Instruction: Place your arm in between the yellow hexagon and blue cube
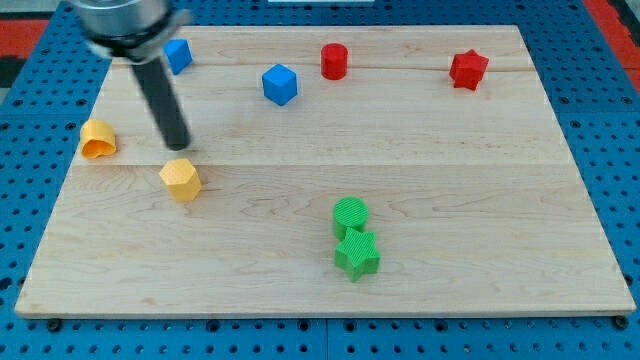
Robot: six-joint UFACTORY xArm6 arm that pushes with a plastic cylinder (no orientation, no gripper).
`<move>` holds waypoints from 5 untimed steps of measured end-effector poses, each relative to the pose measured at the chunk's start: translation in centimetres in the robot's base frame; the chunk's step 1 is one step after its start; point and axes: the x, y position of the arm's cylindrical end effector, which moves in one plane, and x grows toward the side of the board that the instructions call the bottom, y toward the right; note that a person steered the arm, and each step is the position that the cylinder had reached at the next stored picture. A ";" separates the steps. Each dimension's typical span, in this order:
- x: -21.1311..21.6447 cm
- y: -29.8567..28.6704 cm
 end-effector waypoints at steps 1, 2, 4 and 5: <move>-0.1 3.4; -0.2 3.4; -0.3 3.2; -0.4 3.2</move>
